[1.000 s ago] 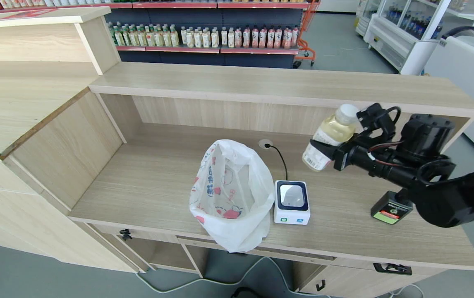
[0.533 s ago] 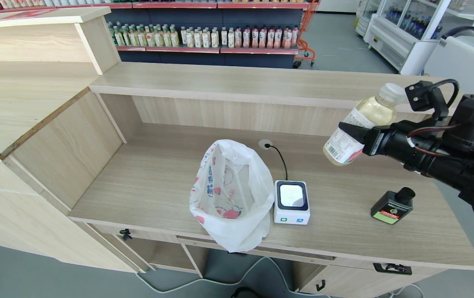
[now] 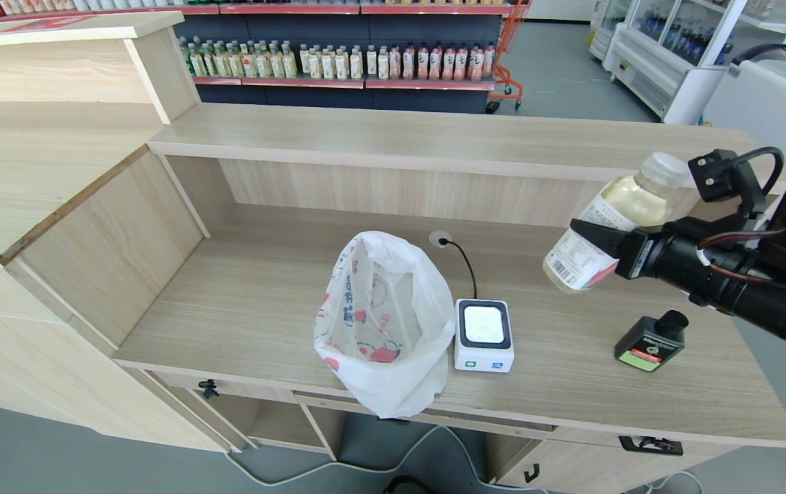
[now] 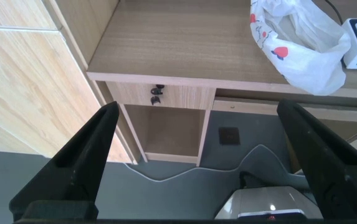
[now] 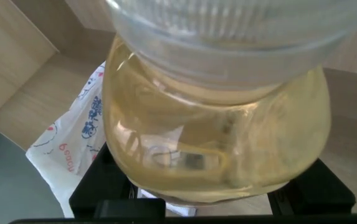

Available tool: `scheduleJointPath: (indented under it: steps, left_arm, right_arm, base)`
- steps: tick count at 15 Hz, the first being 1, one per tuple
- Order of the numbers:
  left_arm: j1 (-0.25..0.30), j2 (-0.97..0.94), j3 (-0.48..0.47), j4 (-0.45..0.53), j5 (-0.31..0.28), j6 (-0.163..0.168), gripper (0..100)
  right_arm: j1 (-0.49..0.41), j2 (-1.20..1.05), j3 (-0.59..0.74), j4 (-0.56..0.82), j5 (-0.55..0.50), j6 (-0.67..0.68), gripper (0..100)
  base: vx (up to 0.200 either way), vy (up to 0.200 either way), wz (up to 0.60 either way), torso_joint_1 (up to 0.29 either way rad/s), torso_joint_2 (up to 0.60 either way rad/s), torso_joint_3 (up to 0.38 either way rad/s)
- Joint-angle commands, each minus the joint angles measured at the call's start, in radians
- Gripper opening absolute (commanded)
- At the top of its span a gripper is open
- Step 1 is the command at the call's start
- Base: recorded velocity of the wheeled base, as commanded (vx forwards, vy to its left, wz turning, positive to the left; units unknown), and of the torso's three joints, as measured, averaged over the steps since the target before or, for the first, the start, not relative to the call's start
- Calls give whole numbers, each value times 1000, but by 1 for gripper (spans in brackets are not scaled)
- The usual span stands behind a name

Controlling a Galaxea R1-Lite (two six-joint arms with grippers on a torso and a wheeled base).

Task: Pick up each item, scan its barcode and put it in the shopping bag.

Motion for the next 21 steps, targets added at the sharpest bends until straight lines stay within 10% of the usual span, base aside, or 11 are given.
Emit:
scheduleJointPath:
  steps: [1, 10, 21]
  left_arm:
    - [0, 1, 0, 0, 0, -1, 100]
    - [0, 0, 0, 0, 0, 1, 100]
    - [0, 0, 0, 0, 0, -2, 100]
  right_arm:
    - [1, -12, 16, -1, 1, 3, 0]
    - [116, 264, -170, -72, 1, 37, 0]
    - [274, 520, -167, -293, 38, -99, 0]
  base:
    - [0, 200, 0, 2, 12, -2]
    - [0, 200, 0, 1, 0, 5]
    - [0, 0, 0, 0, 0, 0]
